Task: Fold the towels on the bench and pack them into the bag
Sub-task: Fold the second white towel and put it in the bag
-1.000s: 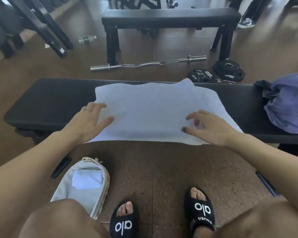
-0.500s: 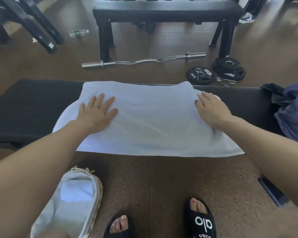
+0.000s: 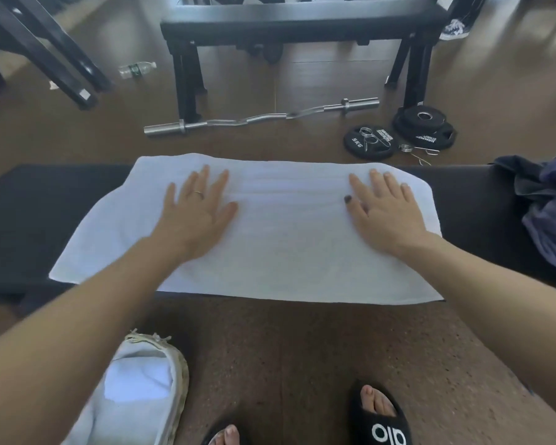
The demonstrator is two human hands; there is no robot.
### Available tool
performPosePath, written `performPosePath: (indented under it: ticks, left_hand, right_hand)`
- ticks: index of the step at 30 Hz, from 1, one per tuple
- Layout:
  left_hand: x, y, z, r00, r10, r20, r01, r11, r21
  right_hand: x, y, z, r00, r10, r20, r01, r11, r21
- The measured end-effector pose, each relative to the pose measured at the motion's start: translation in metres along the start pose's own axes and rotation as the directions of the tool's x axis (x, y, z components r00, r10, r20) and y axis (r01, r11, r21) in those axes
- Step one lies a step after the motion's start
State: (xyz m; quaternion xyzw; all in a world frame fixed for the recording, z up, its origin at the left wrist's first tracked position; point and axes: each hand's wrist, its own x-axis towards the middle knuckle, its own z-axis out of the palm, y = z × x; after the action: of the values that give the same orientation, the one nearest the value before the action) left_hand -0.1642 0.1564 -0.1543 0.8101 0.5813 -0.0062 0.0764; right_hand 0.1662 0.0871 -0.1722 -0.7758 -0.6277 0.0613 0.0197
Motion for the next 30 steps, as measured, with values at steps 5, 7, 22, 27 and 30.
performPosePath:
  ticks: [5, 7, 22, 27, 30]
  left_hand:
    - [-0.015, 0.026, 0.022, 0.991, 0.092, 0.099, -0.094, 0.995, 0.017]
    - [-0.014, 0.025, 0.02, 0.991, 0.053, 0.124, -0.058, 0.997, 0.043]
    - [-0.044, 0.085, 0.032, 0.977, 0.194, 0.083, -0.197, 0.98, 0.029]
    - [-0.046, 0.085, 0.033, 0.978, 0.193, 0.076, -0.196, 0.98, 0.032]
    - [-0.045, 0.086, 0.034, 0.978, 0.198, 0.064, -0.2, 0.979, 0.027]
  right_hand:
    - [-0.003, 0.019, 0.002, 0.992, 0.123, 0.03, -0.124, 0.992, 0.019]
    - [-0.006, 0.033, -0.003, 0.979, 0.202, -0.008, -0.2, 0.976, 0.082]
    - [-0.001, 0.02, -0.043, 0.832, 0.544, 0.108, -0.24, 0.177, 0.955]
    - [-0.006, 0.036, -0.05, 0.836, 0.545, -0.056, -0.214, 0.418, 0.883]
    - [-0.004, 0.05, -0.051, 0.841, 0.531, -0.104, -0.256, 0.56, 0.788]
